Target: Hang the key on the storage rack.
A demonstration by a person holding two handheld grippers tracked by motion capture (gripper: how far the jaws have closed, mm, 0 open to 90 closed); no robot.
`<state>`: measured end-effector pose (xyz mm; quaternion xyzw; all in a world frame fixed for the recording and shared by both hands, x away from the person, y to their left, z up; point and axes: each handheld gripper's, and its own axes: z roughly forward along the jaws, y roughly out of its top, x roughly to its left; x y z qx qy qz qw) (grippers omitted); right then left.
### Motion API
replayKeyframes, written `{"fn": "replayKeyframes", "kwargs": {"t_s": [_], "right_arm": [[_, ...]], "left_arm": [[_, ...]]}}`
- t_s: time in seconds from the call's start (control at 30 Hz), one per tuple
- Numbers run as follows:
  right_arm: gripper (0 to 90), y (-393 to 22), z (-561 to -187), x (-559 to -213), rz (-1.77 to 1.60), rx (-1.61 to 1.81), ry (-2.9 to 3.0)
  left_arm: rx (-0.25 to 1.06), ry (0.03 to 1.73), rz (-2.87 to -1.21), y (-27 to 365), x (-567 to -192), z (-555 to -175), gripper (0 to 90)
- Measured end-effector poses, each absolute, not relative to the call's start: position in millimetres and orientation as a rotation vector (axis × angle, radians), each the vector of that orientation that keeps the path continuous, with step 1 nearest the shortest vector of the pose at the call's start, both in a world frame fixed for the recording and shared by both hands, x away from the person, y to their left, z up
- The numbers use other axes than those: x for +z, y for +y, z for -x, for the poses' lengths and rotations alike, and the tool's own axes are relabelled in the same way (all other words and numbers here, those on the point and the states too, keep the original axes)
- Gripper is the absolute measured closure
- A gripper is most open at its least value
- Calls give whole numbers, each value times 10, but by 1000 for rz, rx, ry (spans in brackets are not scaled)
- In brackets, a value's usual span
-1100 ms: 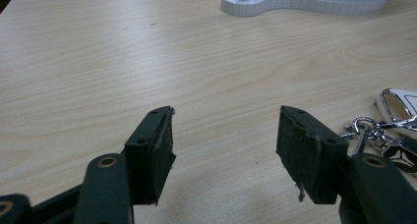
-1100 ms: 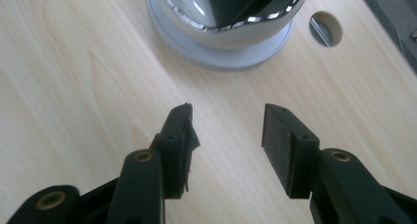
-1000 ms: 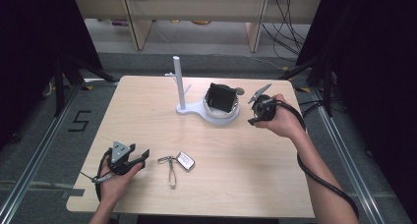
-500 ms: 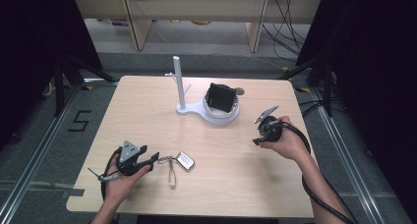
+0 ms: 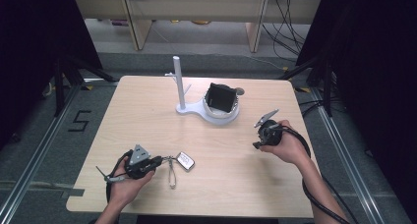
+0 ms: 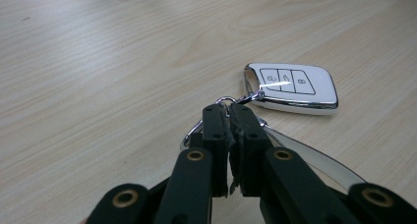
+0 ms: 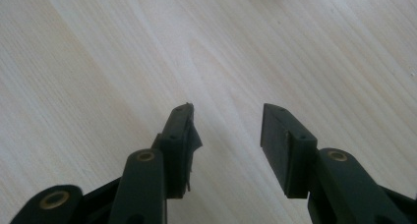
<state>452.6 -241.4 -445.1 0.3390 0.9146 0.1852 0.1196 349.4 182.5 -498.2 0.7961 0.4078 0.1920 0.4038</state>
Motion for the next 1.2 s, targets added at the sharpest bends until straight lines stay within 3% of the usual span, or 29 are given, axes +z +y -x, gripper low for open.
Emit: {"fn": "replayKeyframes", "kwargs": {"t_s": [0.23,0.4,0.67,1.1,1.2], "right_arm": [[568,-2412,-4526,-4456,-986,546,2677],[566,-2423,-4527,-4443,-989,547,2673],[561,-2418,-4529,-4462,-988,542,2677],[557,-2409,-4546,-4445,-975,544,2678],[557,-2421,-4546,-4453,-965,542,2687]], "left_arm": [[554,965,-2120,1791,-5006,-3561,679],[580,986,-2077,1749,-5091,-3547,588],[589,952,-2173,1843,-5120,-3546,600],[609,970,-2132,1790,-5118,-3519,644],[587,931,-2167,1768,-5063,-3456,713]]}}
